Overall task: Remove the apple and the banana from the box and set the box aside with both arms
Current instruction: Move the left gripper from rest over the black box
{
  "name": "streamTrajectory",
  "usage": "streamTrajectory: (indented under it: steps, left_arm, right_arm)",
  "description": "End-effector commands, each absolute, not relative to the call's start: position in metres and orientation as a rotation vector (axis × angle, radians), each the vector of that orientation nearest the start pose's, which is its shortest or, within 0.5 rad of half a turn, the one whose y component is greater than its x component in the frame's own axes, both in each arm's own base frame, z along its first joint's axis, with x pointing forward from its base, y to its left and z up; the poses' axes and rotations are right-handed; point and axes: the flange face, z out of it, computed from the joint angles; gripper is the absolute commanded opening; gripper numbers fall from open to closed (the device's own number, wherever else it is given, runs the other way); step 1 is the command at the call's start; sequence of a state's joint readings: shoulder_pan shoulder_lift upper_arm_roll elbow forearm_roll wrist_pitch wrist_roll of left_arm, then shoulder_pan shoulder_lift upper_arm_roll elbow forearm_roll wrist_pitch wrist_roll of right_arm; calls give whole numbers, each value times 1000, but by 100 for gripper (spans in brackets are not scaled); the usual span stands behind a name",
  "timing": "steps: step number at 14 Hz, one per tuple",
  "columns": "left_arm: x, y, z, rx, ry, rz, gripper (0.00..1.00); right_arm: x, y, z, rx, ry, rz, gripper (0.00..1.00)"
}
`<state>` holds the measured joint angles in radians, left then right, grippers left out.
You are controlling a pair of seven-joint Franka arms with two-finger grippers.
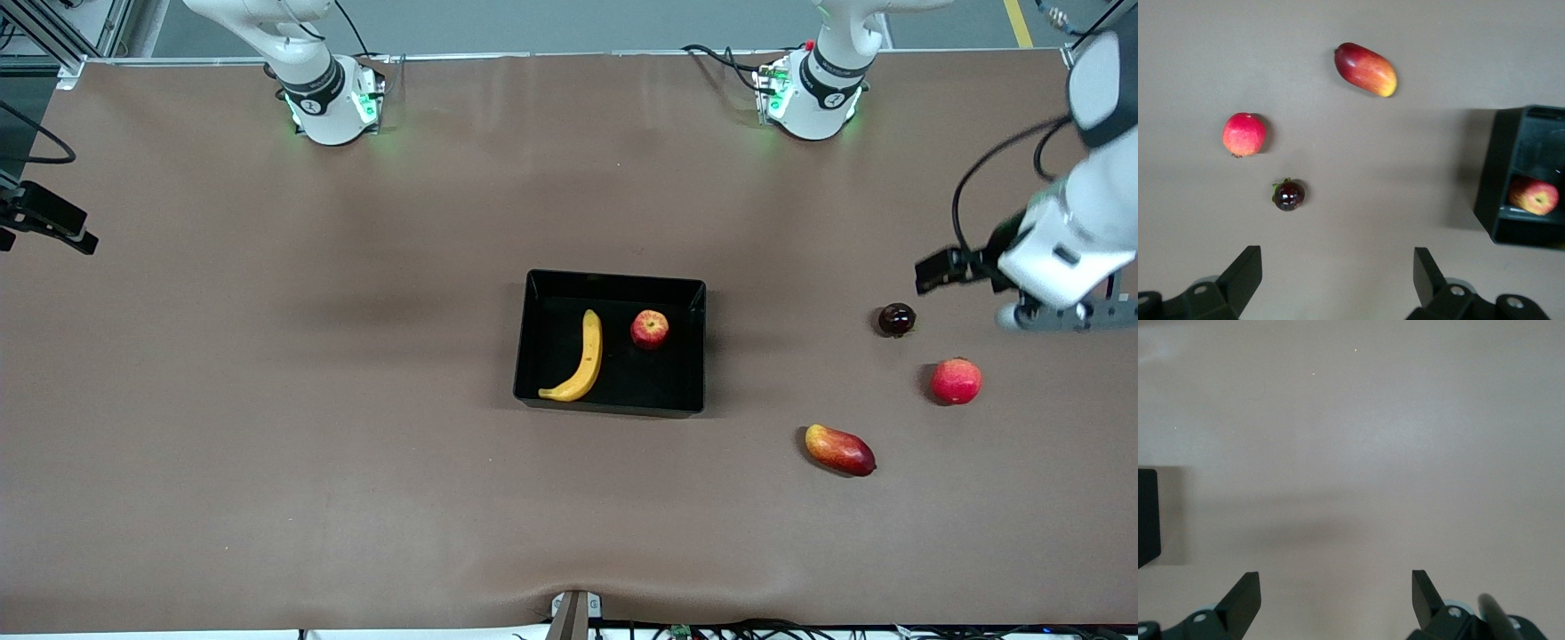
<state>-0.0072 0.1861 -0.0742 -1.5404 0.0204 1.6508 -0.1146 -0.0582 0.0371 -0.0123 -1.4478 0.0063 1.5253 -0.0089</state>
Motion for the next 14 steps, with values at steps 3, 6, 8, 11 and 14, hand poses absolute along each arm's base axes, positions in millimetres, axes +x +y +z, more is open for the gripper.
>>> streamTrajectory:
  steps: [3, 6, 8, 11, 14]
  left_arm:
    - [639, 5, 459, -3123, 20, 42, 100]
    - [654, 25, 424, -3127, 52, 16, 100]
    - [663, 25, 405, -3125, 89, -12, 100]
    - [670, 15, 394, -3125, 98, -25, 100]
    - [671, -27, 390, -3134, 82, -22, 100]
  right_arm:
    - [561, -42, 661, -3118, 103, -78, 100]
    - [563, -43, 658, -3120, 101, -69, 100]
    - [563, -43, 658, -3120, 101, -69, 100]
    - [564, -42, 657, -3123, 92, -66, 100]
    - [566, -37, 653, -3120, 77, -54, 100]
